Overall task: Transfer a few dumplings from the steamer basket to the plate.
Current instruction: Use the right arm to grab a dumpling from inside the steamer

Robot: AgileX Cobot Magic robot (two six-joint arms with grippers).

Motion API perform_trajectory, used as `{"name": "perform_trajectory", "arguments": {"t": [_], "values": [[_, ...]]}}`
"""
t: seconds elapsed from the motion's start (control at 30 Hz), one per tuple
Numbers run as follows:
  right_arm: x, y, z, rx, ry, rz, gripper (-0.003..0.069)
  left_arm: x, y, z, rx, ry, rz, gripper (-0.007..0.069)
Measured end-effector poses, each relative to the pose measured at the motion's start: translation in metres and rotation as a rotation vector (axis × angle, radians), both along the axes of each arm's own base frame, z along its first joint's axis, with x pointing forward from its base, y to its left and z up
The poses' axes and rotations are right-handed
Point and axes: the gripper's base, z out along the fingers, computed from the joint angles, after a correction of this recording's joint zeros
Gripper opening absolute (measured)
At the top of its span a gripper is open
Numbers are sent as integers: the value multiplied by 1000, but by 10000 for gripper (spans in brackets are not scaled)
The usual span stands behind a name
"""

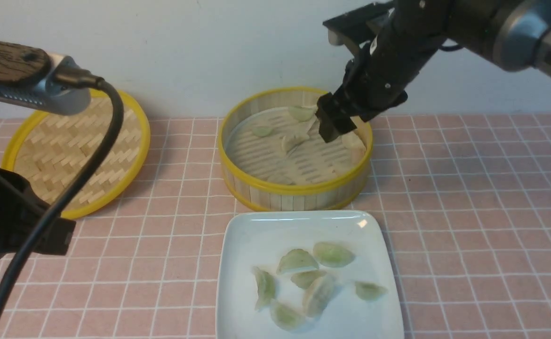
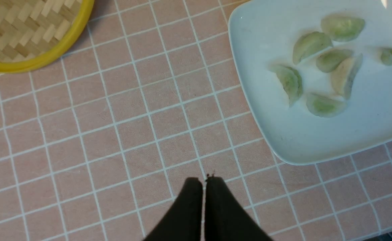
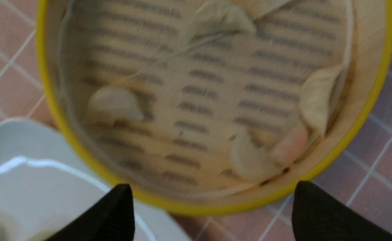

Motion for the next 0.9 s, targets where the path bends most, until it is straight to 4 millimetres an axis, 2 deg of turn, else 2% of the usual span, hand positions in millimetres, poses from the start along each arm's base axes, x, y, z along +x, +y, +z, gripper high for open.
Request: {"name": "perform_trajectory", "arguments": {"t": [0.07,0.13,0.17,0.3,0.4,0.7,0.8,0.87,0.9], "values": [[20,0,-10,-11,-23,9,572,0,0,0,-4,2,5,-6],[37,1,-33,-44,-10,17,573,0,0,0,-7,3,4,-6],[42,1,-39,-56,-14,20,573,0,-1,0,-9,5,4,-6],[64,4,-83,-136,-17,22,573,-1,-1,0,-19,11,1,-6],[73,4,-101,-166,-39,0,573,-1,-1,0,-20,11,0,-6],[78,7,-116,-156,-47,-13,554,-1,-2,0,-23,13,-1,-6],[79,7,-118,-155,-44,-23,459,-1,-2,0,-23,13,-1,-6],[80,5,-117,-158,-45,-36,333,-1,-2,0,-24,13,-1,-6],[80,4,-116,-159,-44,-39,245,-1,-2,0,-25,13,-1,-6]]}}
